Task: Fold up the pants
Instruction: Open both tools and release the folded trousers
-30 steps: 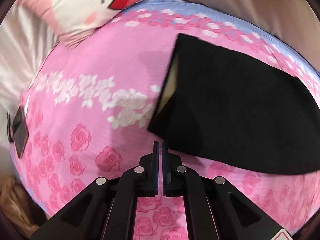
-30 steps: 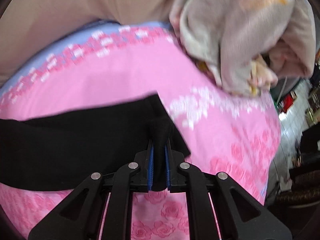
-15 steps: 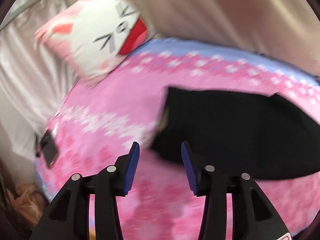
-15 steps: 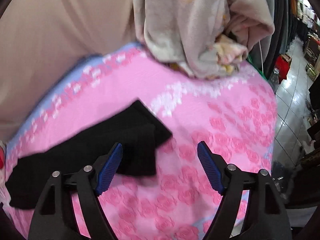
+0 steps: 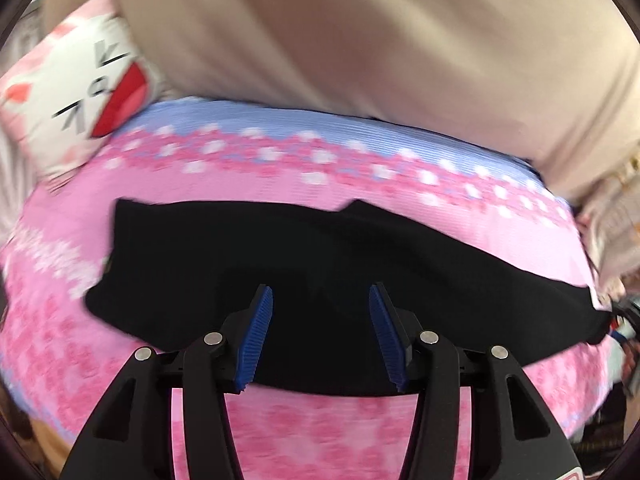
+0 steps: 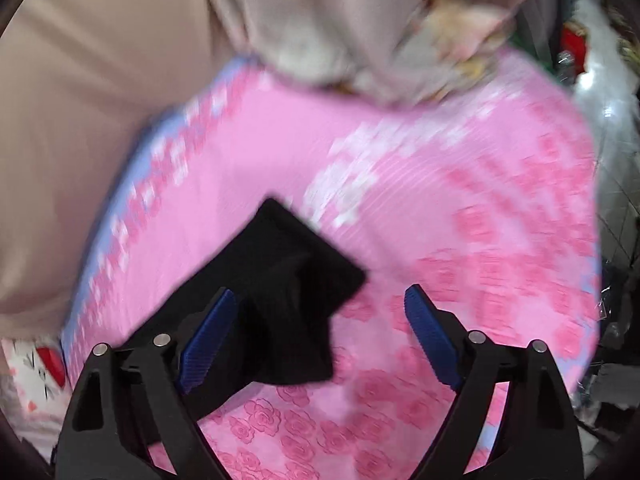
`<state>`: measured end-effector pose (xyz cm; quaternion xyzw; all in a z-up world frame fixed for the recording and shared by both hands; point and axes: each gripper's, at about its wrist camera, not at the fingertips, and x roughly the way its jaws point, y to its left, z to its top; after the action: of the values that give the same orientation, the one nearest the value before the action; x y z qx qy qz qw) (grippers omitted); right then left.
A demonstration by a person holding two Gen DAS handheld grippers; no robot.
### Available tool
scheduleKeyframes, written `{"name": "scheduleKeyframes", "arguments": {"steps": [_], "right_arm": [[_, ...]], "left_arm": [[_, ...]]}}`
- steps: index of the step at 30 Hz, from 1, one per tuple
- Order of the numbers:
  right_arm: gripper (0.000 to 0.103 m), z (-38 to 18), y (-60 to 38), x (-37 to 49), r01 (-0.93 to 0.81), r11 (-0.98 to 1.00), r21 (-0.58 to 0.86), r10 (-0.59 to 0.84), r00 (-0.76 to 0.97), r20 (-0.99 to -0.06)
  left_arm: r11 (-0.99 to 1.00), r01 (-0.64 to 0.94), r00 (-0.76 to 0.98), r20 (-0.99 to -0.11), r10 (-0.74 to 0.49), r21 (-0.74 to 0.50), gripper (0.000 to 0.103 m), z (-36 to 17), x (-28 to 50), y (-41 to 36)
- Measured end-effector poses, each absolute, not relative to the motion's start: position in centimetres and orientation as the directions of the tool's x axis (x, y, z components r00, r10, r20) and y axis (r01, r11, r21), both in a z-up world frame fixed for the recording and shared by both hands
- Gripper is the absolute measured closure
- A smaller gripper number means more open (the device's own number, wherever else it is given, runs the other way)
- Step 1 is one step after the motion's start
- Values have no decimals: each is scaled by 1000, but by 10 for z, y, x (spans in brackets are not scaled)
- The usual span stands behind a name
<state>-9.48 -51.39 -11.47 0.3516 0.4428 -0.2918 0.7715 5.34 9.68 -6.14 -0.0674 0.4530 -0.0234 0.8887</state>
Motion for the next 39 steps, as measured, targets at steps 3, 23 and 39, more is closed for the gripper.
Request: {"name": "scheduleKeyframes", "arguments": {"steps": [3,23,39], "right_arm": [[95,-70,-482,-62,606,763,224,-167,520,-838],[21,-120,-526,-99,696,671,257,-99,427,-899],[43,-93,-532,-94,678,679,-283,-557,225,-799]], "left_arm": [[989,19,571,-810,-133,-149,54,-61,62,71],[989,134,539,-833,-126,-63,52,-68,58,3],[996,70,547,-833,-80,-50,52,-69,57,6]]}}
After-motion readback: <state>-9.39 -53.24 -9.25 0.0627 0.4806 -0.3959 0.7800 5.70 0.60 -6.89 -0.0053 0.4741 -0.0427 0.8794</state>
